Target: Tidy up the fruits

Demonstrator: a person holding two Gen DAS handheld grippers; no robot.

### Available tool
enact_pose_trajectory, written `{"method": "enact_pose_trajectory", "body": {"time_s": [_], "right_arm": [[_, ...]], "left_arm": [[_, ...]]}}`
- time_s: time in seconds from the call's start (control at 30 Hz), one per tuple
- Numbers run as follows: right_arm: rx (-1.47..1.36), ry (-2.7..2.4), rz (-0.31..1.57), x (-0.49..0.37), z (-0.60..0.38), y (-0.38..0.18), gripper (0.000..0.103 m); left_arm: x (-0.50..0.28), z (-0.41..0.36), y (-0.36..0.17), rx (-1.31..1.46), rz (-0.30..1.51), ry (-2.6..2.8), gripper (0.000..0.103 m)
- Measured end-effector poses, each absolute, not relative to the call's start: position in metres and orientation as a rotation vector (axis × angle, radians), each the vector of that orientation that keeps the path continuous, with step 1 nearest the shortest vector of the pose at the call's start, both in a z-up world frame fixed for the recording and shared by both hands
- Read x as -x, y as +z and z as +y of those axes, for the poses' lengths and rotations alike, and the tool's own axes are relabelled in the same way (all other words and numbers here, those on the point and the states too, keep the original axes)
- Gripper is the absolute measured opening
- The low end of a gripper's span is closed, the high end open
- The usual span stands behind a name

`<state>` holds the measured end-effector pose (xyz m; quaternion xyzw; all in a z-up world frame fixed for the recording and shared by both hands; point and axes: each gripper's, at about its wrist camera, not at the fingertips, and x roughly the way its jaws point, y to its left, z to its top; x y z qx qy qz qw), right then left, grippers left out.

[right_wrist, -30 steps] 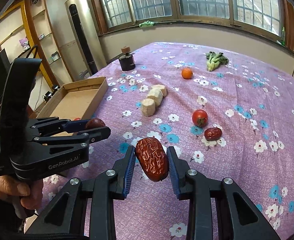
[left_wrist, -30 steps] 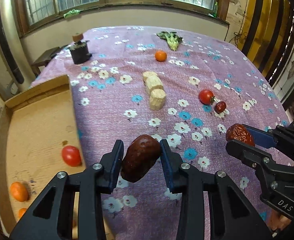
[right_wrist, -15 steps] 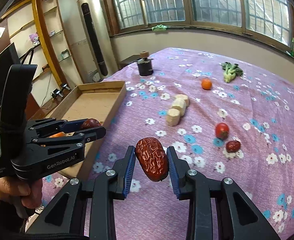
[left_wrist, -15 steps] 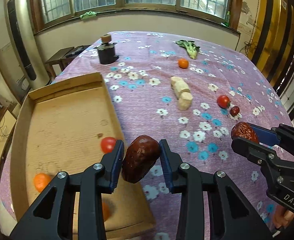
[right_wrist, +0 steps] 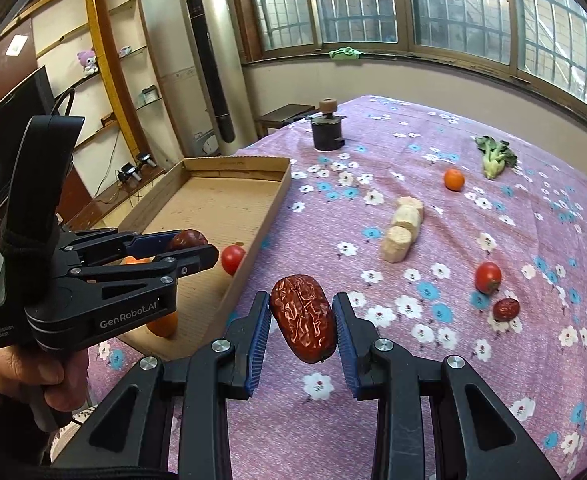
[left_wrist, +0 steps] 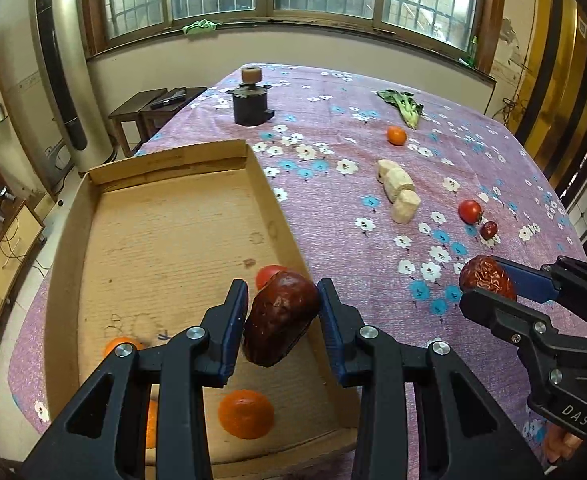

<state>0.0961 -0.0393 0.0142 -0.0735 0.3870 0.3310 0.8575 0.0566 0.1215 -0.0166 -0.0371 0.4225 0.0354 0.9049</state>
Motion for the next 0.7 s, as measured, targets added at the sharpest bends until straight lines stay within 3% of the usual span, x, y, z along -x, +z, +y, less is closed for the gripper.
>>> {"method": "enact_pose_trajectory", "body": {"time_s": [0.7], "right_arm": [[0.193,0.804,0.827,-0.093,0.022,0.007,0.032]], "left_arm": [[-0.049,0.187,-0.017,0.139,0.869,0.179,0.03]]}}
